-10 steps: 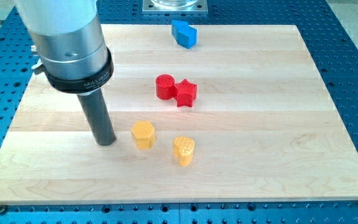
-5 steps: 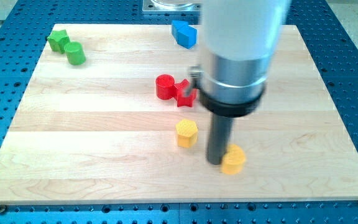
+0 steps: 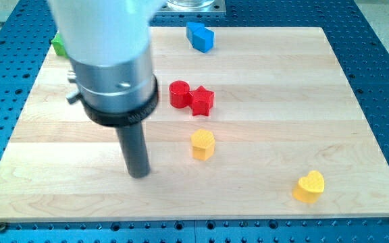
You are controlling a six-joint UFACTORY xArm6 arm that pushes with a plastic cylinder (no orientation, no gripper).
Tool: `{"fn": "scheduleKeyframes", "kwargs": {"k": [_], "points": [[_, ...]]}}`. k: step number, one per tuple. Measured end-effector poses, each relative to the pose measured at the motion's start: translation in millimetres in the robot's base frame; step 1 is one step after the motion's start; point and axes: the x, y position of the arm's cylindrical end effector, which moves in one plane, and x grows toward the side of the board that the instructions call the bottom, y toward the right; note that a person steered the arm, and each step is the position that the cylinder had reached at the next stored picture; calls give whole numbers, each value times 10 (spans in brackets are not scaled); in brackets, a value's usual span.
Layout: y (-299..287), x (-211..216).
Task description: Move the yellow blocks at the bottom right of the board
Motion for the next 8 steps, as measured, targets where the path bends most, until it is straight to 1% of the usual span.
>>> {"fn": "scheduleKeyframes", "kwargs": {"k": [1, 2, 4, 5, 6, 7, 8], "points": [[460, -329], [1023, -349], [1977, -59], [2305, 37], [2352, 31], [1876, 24], [1613, 420]]}}
